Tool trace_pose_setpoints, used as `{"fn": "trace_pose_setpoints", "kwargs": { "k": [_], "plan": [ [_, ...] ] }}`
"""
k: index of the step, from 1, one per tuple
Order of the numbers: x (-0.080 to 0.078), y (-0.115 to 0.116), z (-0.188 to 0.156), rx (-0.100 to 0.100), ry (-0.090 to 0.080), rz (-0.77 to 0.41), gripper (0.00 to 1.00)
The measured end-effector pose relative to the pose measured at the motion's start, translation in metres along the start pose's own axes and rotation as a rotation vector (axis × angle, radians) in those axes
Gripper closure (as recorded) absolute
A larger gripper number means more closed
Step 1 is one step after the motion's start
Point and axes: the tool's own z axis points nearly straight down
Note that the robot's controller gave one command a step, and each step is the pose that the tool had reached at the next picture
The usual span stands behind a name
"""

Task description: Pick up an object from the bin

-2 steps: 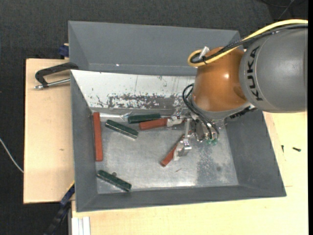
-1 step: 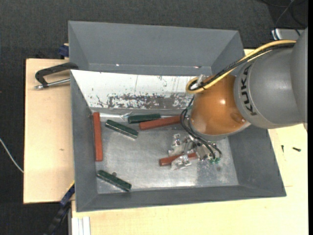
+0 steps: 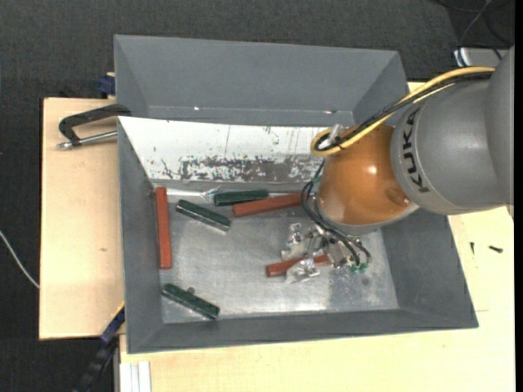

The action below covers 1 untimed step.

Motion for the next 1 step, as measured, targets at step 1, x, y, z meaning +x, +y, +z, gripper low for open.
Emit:
{"fn": "trace_pose_setpoints", "kwargs": {
  "k": [1],
  "plan": [
    [0.0179, 0.0055, -0.15, 0.001, -0.013, -0.098, 1.0]
  ]
}}
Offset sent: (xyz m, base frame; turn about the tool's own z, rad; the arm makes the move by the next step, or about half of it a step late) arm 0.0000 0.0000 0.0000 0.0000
